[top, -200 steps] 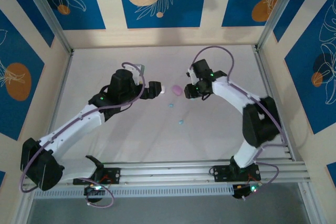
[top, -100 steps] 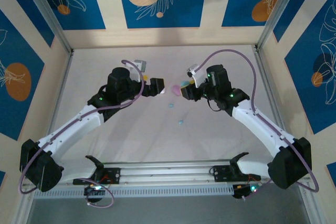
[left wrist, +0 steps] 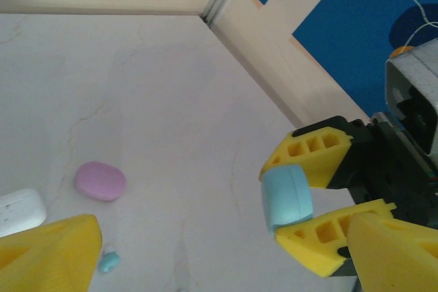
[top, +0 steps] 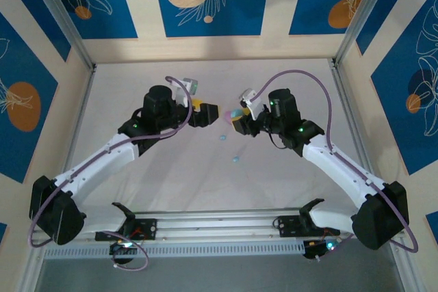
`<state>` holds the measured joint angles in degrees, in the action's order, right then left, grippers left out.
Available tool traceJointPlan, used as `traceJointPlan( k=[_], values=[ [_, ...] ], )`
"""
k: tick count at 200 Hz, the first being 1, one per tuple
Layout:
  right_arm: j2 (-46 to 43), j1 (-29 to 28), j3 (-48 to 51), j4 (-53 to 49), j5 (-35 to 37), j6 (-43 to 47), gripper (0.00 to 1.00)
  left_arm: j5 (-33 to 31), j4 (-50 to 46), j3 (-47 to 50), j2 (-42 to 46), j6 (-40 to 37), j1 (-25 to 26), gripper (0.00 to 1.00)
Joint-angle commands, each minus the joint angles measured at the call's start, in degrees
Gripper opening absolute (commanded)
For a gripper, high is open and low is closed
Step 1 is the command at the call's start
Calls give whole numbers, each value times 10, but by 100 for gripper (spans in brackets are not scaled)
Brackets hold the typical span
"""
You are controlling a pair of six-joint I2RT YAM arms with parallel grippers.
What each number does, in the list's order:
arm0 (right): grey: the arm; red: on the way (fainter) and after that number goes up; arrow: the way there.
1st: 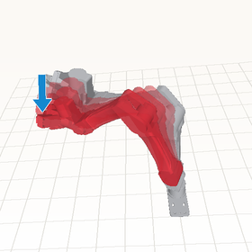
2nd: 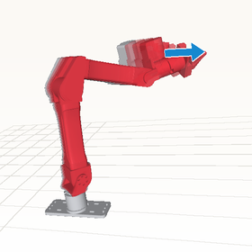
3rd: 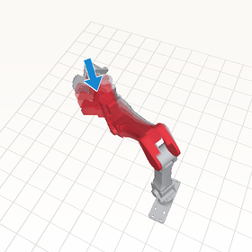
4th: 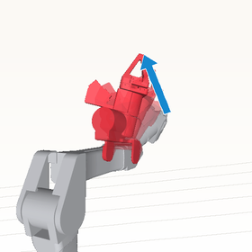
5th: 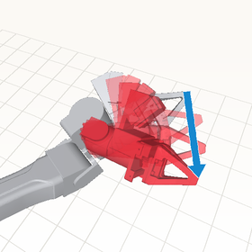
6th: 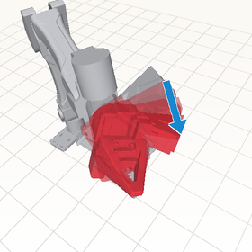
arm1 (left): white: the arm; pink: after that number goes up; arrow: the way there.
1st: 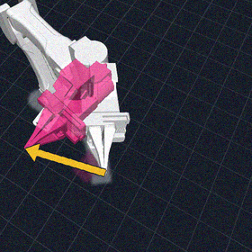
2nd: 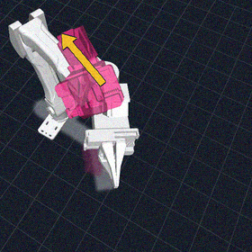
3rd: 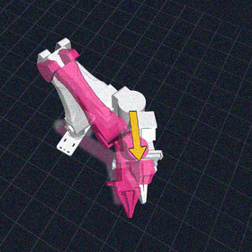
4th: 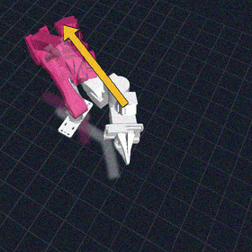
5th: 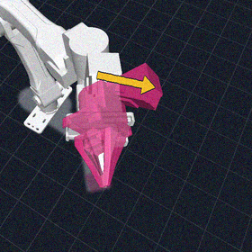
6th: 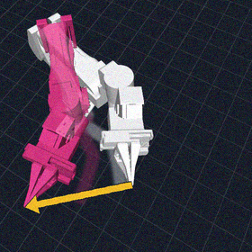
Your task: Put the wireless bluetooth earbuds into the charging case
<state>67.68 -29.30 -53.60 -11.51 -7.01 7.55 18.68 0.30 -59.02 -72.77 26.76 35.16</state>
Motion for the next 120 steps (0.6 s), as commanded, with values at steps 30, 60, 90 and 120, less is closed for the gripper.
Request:
traceJointPlan(
  k=[30,60,90,120],
  values=[
    [-7,-5,4,32,-15,37,31,86,18,-37,-28,9,4,90],
    [-7,-6,9,56,-26,42,31,122,2,-58,-58,11,7,87],
    [-8,-10,22,85,-36,54,31,142,4,-72,-82,18,13,81],
    [-10,-14,29,100,-47,68,31,145,1,-82,-98,25,14,76]
  ],
)
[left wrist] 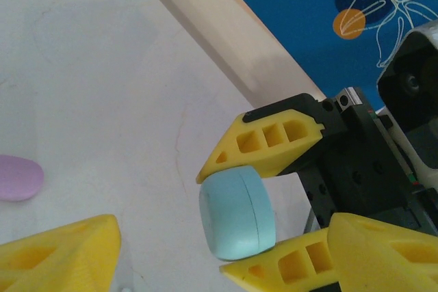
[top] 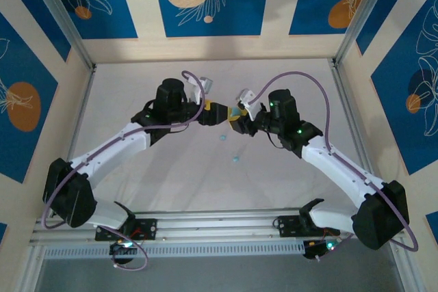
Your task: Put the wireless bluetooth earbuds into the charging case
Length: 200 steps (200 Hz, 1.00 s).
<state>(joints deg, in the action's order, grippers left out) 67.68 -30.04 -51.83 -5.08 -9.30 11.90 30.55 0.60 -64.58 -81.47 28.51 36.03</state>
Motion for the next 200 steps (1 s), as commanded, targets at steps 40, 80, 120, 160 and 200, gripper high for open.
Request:
traceJointPlan(
  k=[40,80,120,160,200],
  values=[
    [-16,-10,21,53,-28,42,31,28,-15,-45,-32,15,11,67],
    [-18,-14,28,64,-18,41,31,33,-30,-64,-53,17,17,59],
    [-23,-17,32,71,7,38,32,27,-54,-74,-60,13,22,54],
    [-26,-23,36,78,23,37,32,35,-70,-88,-70,11,31,47],
    [-37,-27,46,86,61,39,36,6,-54,-81,-52,17,33,21]
  ],
)
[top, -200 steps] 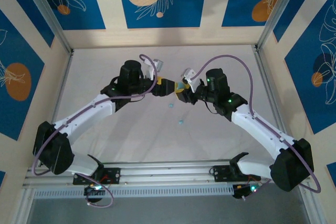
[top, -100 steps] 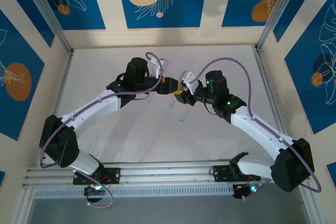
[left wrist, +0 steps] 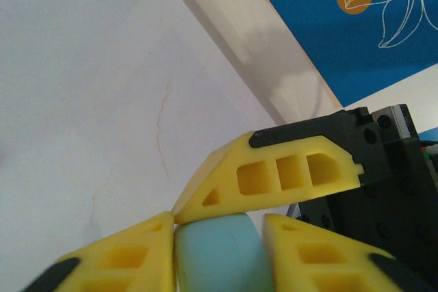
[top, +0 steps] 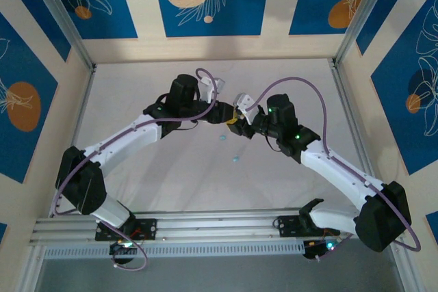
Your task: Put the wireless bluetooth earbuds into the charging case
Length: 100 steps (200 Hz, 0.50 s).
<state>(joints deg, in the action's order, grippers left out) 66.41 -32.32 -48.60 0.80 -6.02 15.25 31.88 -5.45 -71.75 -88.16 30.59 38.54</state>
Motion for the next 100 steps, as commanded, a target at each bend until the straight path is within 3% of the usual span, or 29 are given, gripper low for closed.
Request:
traceJointPlan(
  k=[1,15,60,100],
  values=[
    [-25,-4,14,28,29,6,36,-8,8,-9,16,-3,7,20],
    [-37,-3,28,43,45,5,40,-23,24,0,30,1,7,14],
    [-85,21,111,125,8,26,61,-28,83,26,67,57,-3,12],
    [-106,55,145,176,-37,18,63,-22,111,42,80,112,-8,12]
  ],
)
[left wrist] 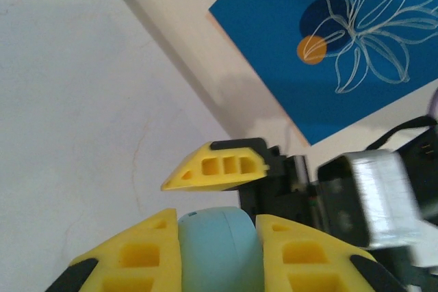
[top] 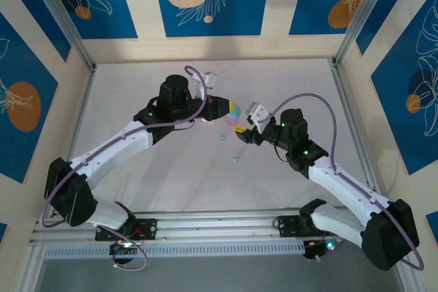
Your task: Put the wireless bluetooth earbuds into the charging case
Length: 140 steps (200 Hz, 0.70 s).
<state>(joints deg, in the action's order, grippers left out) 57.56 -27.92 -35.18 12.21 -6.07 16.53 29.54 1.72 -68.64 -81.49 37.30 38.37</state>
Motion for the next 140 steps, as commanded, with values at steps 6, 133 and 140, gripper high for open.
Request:
traceJointPlan(
  k=[6,133,140],
  values=[
    [-20,12,10,70,-39,0,64,4,43,14,13,51,-6,12],
    [11,10,-54,127,-110,-37,58,24,83,28,8,108,-7,12],
    [15,9,-56,124,-106,-36,58,25,84,29,8,110,-6,12]
  ],
)
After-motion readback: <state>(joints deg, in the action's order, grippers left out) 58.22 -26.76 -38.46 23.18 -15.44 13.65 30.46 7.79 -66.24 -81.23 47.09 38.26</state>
